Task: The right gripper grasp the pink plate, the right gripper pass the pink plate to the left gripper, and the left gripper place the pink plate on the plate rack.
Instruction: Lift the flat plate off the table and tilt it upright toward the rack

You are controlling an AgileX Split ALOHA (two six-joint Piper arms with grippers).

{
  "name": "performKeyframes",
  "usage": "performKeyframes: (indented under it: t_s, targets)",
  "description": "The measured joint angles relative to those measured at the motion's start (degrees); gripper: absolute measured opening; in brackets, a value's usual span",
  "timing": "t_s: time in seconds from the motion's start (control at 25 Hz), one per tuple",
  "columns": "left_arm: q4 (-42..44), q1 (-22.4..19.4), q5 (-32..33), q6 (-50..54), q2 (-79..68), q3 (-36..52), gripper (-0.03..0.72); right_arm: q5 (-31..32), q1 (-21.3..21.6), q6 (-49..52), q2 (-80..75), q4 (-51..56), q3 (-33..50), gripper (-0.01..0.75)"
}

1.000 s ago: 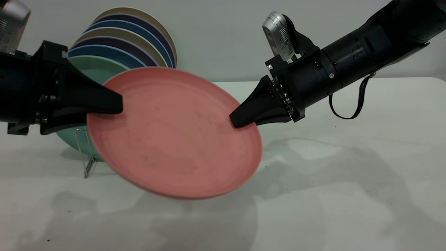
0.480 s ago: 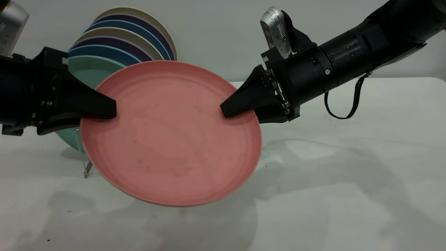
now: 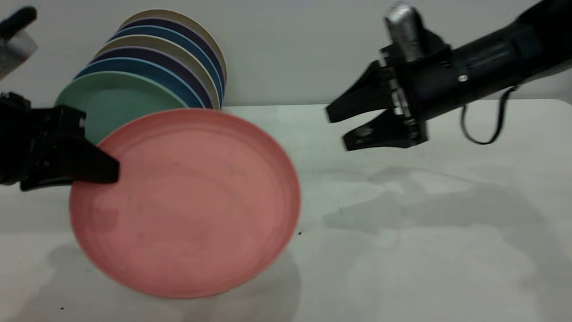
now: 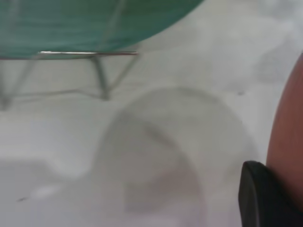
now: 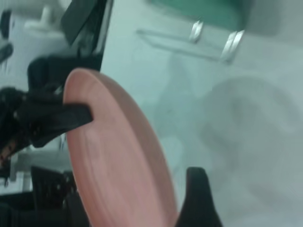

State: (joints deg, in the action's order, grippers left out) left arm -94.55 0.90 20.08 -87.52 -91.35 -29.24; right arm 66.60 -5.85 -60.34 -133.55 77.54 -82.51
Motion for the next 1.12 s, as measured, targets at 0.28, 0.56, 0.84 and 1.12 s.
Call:
performKeyframes:
  t_s: [0.28,0.56,0.84,1.12]
  targets:
    - [4.09,0.00,-3.27,-3.26,0.00,0.00,0.026,0.05,2.69,3.10,0.00,-6.03,0.00,0.576]
    - [5.27,0.00,-2.51,-18.34,1.91,-1.52,0.026,0.05,3.99,8.40,0.17,-19.74,0.00,0.495]
    - [7.31,3.58,-5.11,-31.22,7.90,-5.00,0.026,-4.82,3.99,14.94,5.97,-30.97,0.00,0.450]
    - [20.02,5.95,-10.28,-32.90,10.49,-9.33,0.026,-7.77,3.99,23.79,10.48,-42.51,0.00,0.447]
